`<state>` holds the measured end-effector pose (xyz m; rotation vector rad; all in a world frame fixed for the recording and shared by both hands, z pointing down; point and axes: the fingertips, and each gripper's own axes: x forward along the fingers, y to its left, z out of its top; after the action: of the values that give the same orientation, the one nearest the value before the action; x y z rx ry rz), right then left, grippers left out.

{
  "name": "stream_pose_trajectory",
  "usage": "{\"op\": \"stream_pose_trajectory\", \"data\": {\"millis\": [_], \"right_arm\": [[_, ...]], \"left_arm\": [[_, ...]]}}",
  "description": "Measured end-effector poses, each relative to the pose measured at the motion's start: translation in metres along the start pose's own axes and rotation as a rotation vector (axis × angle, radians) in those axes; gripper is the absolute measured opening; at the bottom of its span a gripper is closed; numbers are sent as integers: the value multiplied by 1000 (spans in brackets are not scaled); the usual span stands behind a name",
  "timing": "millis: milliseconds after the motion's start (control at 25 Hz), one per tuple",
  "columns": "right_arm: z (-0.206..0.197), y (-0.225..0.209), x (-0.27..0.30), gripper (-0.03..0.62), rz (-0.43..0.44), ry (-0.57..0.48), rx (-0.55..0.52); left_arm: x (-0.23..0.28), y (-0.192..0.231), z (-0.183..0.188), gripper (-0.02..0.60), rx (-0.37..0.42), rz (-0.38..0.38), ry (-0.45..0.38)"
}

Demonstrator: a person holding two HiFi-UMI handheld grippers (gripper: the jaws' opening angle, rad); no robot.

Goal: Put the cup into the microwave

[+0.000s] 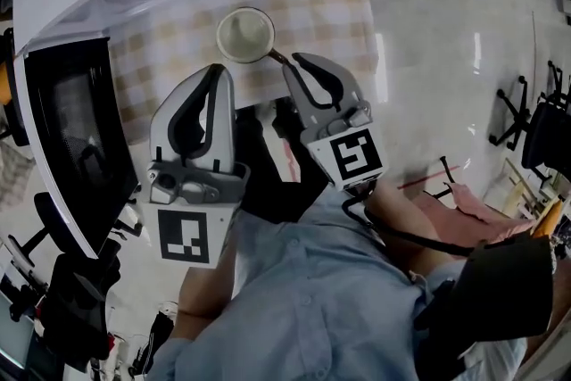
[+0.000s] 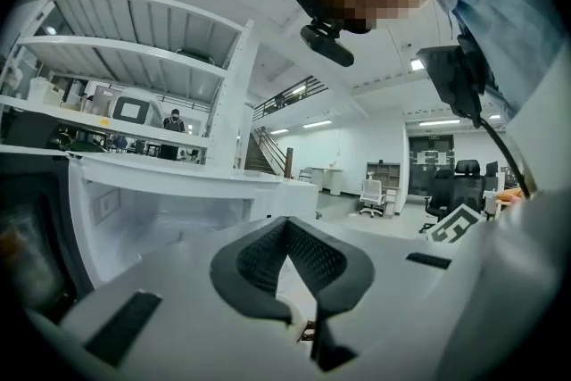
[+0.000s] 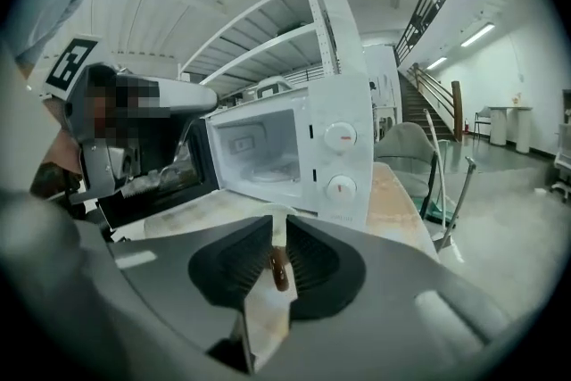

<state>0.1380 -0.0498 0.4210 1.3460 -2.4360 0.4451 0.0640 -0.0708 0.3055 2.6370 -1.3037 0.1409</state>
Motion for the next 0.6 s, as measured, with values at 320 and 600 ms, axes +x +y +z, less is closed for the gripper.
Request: {"op": "stream_pose_trajectory", "data": {"millis": [320,600], "right_arm": [[-61,3,32,110,16,87,-121],[-78,2,48,97,15,125,-188]], "left_arm": [[2,17,-43,5,-28,15,-7],[3,27,-63,5,-49,30,-3]]}}
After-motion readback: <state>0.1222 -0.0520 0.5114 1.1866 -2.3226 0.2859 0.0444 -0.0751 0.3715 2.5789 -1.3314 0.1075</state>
